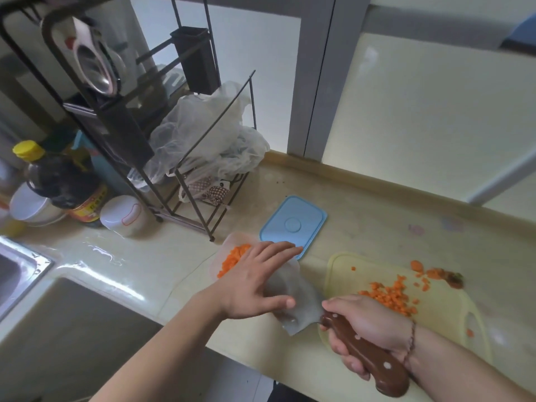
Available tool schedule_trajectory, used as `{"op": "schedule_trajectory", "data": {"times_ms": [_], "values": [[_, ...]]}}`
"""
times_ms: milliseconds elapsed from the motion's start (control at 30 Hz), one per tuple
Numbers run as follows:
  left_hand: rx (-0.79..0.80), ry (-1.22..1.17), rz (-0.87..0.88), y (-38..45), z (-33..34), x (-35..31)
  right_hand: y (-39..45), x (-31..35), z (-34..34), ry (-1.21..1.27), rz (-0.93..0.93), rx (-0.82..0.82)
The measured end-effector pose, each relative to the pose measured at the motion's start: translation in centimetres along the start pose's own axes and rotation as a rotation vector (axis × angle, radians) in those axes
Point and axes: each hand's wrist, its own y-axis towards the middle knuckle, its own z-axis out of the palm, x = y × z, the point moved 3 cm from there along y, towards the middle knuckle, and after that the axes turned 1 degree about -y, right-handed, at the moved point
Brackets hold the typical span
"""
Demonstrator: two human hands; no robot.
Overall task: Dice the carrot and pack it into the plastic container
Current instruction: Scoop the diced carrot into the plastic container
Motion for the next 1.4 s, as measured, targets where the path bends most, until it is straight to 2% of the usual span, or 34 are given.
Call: {"op": "schedule_trajectory", "data": {"times_ms": [167,267,333,433,533,633,733,867,933,967,1033,1133,1300,1400], "values": [[0.016,0.172,-0.022,-0.7,-0.1,0.8,0.2,-0.2,0.1,0.002,-0.023,0.016],[-0.092,0.401,-0.018,-1.4,-0.4,2.6,-0.1,-0.8,0.3,0.019,-0.02,0.051],[-0.151,0.51,-0.109,-2.0,-0.3,4.4,-0.7,-1.6,0.0,0.024,-0.036,0.081],[-0.22,0.489,-0.262,-2.7,0.0,5.8,-2.2,-3.1,-1.0,0.034,-0.083,0.121],[-0.41,0.408,-0.263,-2.2,0.3,4.5,-4.4,-5.4,-3.2,0.056,-0.138,0.146],[-0.628,0.46,-0.319,-1.7,1.6,2.0,-6.6,-8.8,-6.7,-0.026,-0.223,0.031],[-0.757,0.456,-0.289,-0.7,4.4,-0.9,-8.8,-13.1,-10.8,-0.053,-0.284,-0.226],[-0.753,0.429,-0.242,1.5,8.5,-4.8,-10.6,-19.1,-15.9,-0.015,-0.318,-0.641],[-0.783,0.367,-0.298,2.4,10.0,-6.4,-11.1,-20.9,-18.4,-0.087,-0.311,-0.803],[-0.786,0.324,-0.314,3.0,10.8,-7.2,-11.1,-21.3,-19.6,-0.133,-0.304,-0.832],[-0.725,0.244,-0.302,4.1,13.1,-8.5,-10.7,-21.7,-21.3,-0.223,-0.296,-0.824],[-0.549,0.169,-0.32,5.7,17.4,-10.7,-9.8,-21.8,-22.9,-0.272,-0.249,-0.749],[-0.402,0.228,-0.429,8.3,22.4,-13.5,-8.8,-22.2,-24.8,-0.298,-0.249,-0.73],[-0.318,0.301,-0.426,9.3,24.6,-14.8,-7.9,-22.4,-25.5,-0.319,-0.269,-0.69]]}}
